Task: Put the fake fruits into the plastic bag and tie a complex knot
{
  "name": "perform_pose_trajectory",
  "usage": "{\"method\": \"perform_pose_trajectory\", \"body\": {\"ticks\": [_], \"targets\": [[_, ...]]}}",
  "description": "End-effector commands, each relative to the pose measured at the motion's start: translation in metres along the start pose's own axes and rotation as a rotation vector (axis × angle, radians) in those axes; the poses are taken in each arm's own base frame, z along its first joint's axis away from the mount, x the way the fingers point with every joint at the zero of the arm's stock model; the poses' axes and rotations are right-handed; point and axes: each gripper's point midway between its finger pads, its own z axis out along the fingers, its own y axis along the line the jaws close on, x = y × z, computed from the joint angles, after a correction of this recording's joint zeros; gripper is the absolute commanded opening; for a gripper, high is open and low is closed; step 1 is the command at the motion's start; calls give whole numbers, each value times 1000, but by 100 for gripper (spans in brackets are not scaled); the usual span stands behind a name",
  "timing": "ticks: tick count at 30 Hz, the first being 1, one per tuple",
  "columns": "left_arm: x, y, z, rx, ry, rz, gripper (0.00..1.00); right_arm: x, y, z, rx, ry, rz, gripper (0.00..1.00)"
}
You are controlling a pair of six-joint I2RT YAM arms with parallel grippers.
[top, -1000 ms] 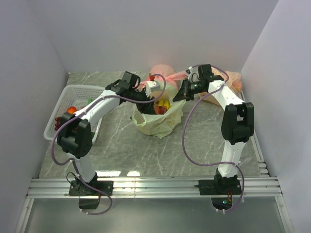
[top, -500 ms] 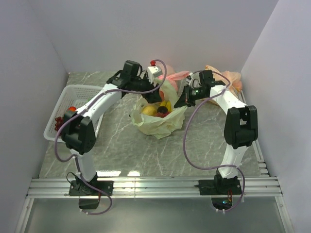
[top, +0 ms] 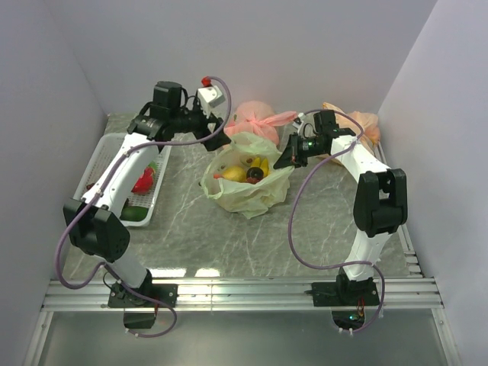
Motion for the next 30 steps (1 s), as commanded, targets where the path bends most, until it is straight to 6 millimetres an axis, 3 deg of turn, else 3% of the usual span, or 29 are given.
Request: {"method": "perform_pose_trajectory", "body": {"ticks": [1,5,11,13,17,19,23,26,30], "targets": [[-20,14,-8,-37,-60,137,94,-7,11,-10,-5,-42,-73,0],[-21,6,-3,53,-52,253,98,-8,13,-10,-8,-42,-79,0],[-1,-32,-2,166,-14,529,99,-8,15,-12,-13,-45,-87,0],[-7,-31,-2,109,-34,602,99,-8,16,-12,-13,-49,-92,0],[6,-41,16,120,-14,698,99,-7,17,-11,-21,-46,-89,0],[-2,-34,24,69,-32,729,95,-5,16,-11,-19,-43,-93,0],[-2,-33,42,70,-44,728,82,-1,19,-10,-23,-39,-105,0],[0,-31,51,89,-36,730,64,4,21,-7,-23,-31,-113,0],[-19,-37,47,121,-111,670,32,16,27,-5,-21,-26,-137,0]]}}
